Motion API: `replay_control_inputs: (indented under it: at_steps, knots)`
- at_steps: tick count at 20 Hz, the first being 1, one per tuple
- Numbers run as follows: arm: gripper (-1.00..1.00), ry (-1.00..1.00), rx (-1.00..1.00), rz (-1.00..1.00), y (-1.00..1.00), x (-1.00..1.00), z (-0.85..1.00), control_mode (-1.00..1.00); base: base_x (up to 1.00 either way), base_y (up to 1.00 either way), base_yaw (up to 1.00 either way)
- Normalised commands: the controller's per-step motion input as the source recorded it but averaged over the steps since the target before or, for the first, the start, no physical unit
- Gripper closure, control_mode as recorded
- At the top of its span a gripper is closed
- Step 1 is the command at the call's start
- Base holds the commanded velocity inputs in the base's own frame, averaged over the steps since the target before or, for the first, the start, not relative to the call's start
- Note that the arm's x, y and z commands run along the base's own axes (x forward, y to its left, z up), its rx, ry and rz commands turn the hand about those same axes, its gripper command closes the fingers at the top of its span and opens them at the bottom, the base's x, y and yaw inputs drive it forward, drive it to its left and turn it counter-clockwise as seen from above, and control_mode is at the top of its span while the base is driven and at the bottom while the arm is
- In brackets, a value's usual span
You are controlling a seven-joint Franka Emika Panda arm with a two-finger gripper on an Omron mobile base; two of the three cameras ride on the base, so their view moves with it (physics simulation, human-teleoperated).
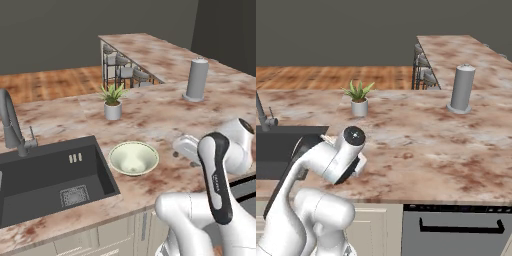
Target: Pick the cup and bowl from the counter and place them on the counter next to the sink.
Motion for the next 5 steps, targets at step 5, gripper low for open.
replay_control_inputs:
  at_steps: [5]
  knots:
    - [-1.0,-0.17,-0.1,0.08,0.0,-0.37,0.46,-1.0,0.0,0.0,0.0]
